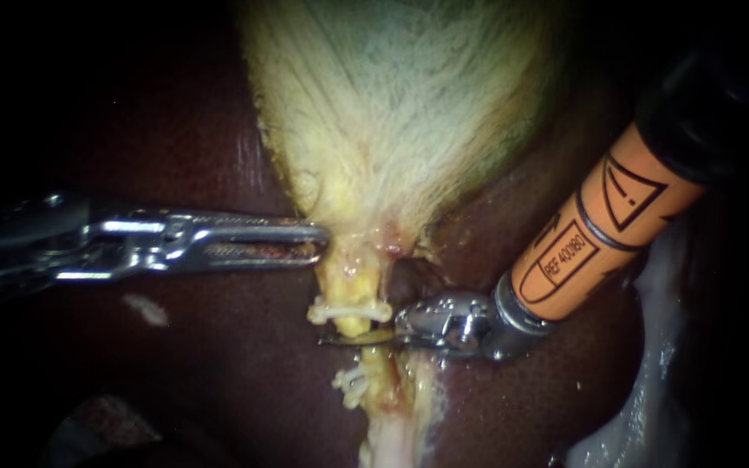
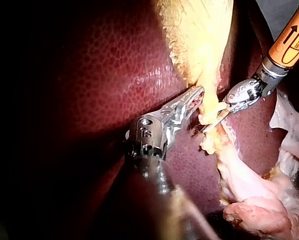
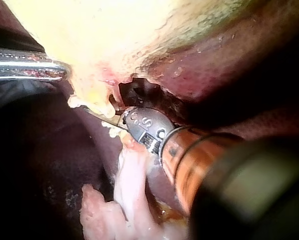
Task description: Go back from the cut left tube
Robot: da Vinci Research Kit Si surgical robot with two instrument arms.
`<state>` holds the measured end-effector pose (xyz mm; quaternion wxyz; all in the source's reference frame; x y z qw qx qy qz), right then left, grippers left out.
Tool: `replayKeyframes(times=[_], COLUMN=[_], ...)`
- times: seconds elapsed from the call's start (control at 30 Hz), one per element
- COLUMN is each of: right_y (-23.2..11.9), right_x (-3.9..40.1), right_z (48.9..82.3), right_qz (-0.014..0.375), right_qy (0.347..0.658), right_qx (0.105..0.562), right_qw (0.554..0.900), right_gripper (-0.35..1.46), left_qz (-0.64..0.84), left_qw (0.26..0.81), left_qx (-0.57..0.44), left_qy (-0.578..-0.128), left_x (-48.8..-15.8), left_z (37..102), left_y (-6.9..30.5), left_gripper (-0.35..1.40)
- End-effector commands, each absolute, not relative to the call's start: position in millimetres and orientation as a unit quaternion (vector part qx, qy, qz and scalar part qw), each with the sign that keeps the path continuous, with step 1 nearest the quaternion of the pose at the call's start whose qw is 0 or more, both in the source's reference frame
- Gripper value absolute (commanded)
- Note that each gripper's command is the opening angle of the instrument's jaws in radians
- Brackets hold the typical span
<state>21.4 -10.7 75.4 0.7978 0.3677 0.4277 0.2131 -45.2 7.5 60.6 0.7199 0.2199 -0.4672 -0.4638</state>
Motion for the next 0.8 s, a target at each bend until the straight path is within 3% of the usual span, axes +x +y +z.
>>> replayKeyframes(times=[0.03,0.63,0.8], right_y=[-10.7,-10.8,-11.1], right_x=[21.4,21.5,21.8], right_z=[75.4,75.3,74.8], right_qz=[0.213,0.204,0.208], right_qy=[0.428,0.427,0.425], right_qx=[0.367,0.380,0.383], right_qw=[0.798,0.795,0.794], right_gripper=[-0.35,-0.33,0.12], left_qz=[-0.463,-0.463,-0.463], left_qw=[0.720,0.720,0.720], left_qx=[0.220,0.220,0.220], left_qy=[-0.468,-0.468,-0.468], left_x=[-45.2,-45.2,-45.2], left_z=[60.5,60.5,60.5], left_y=[7.5,7.4,7.4], left_gripper=[-0.35,-0.35,-0.35])
